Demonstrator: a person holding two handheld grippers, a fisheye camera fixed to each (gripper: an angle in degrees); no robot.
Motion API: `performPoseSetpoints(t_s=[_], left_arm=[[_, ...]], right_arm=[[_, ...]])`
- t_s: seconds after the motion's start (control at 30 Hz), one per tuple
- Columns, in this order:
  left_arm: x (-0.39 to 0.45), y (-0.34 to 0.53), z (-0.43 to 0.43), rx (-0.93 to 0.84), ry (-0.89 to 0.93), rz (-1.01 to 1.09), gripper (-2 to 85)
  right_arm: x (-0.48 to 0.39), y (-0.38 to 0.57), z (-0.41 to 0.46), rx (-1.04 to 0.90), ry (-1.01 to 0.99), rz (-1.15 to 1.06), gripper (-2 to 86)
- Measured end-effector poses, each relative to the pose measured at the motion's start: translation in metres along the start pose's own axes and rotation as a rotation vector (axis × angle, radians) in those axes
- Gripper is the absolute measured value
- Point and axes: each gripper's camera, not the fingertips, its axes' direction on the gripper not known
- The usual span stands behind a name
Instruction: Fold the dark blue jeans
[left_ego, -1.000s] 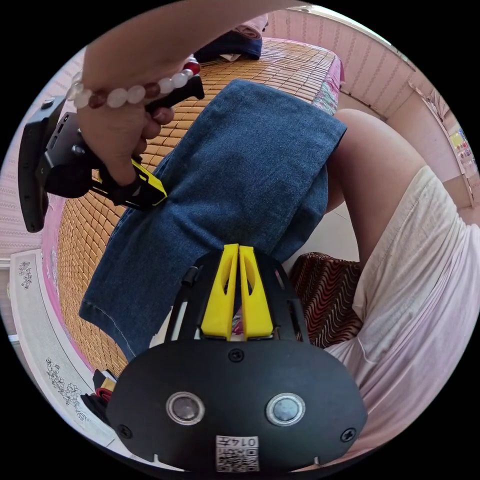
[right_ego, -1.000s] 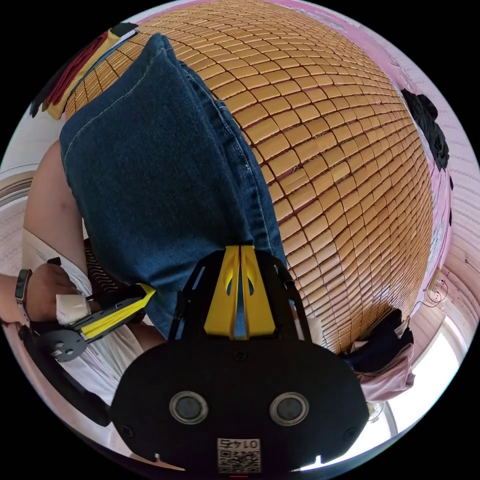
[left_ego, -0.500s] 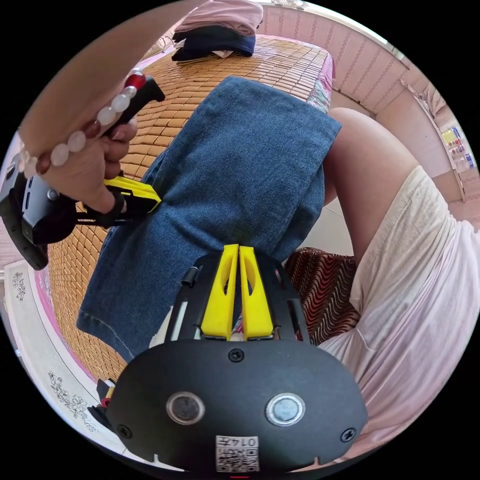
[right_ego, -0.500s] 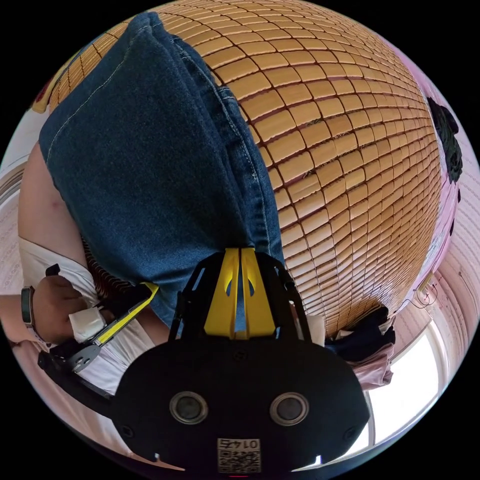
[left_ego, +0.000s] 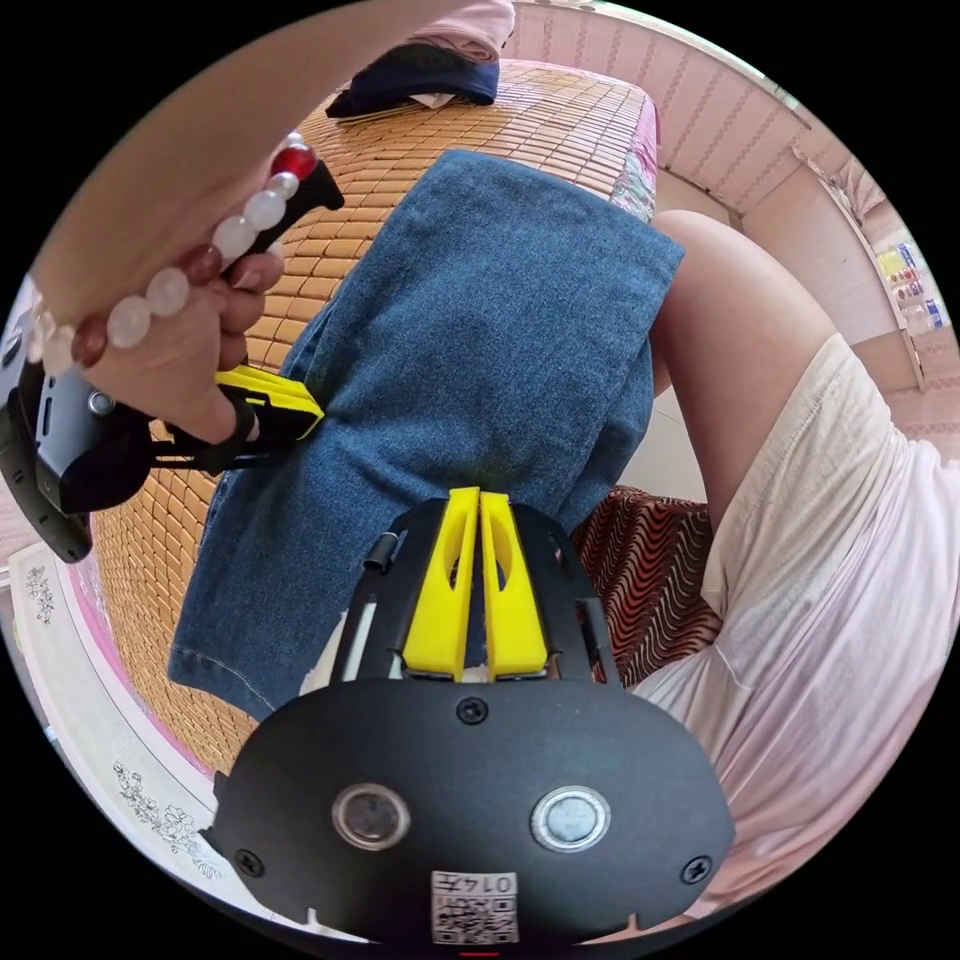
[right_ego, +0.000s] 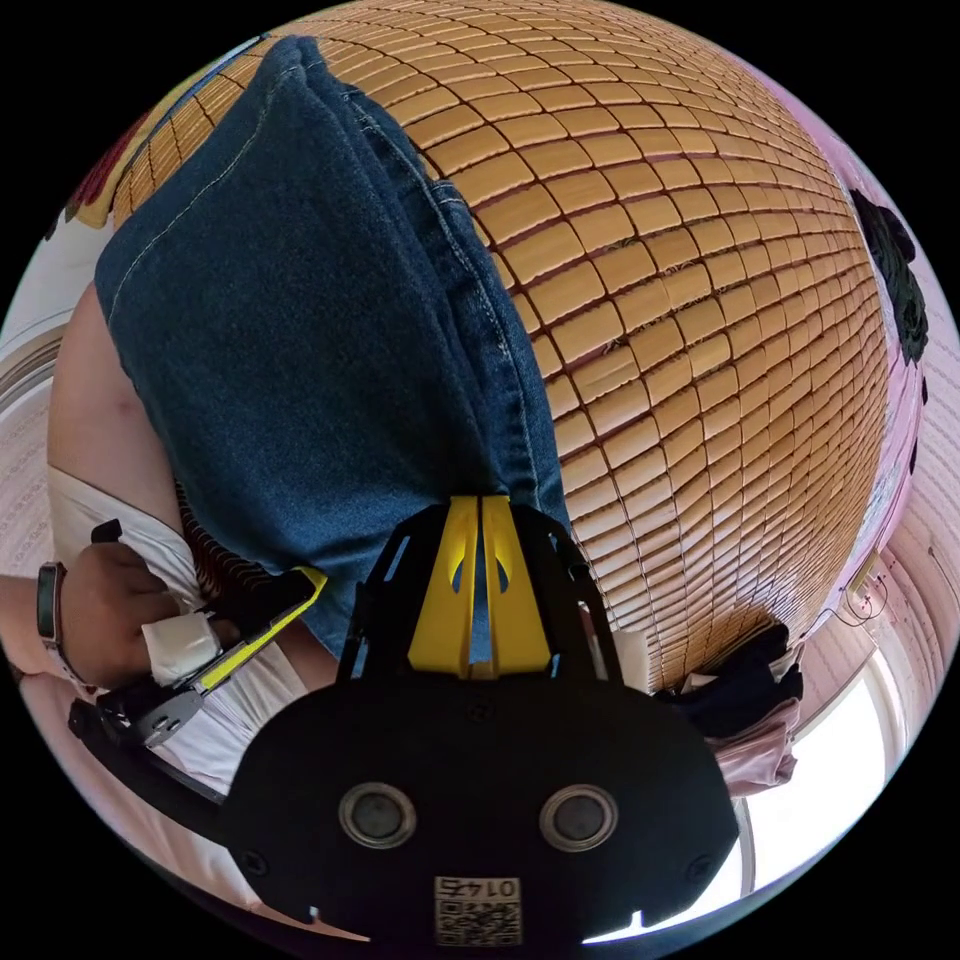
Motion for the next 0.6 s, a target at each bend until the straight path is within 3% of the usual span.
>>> performPoseSetpoints(t_s=[0.2,0.37,0.53,0.6], left_arm=[[0.011,0.001,0.004,-0.015,-0.044,0.029,-0.9],[0.014,0.012,0.001,0.003,-0.044,-0.001,-0.8],[0.031,0.029,-0.02,0.034,-0.112,-0.006,-0.7],[0.033,0.034,-0.031,0.064,-0.107,-0.018,-0.7]], right_arm=[[0.02,0.037,0.018,0.011,-0.041,0.023,-1.0],[0.054,0.095,0.035,0.141,-0.207,0.139,-0.9],[0.097,0.253,0.067,0.622,-0.48,0.403,0.8],[0.104,0.318,0.089,0.705,-0.518,0.483,3.4]])
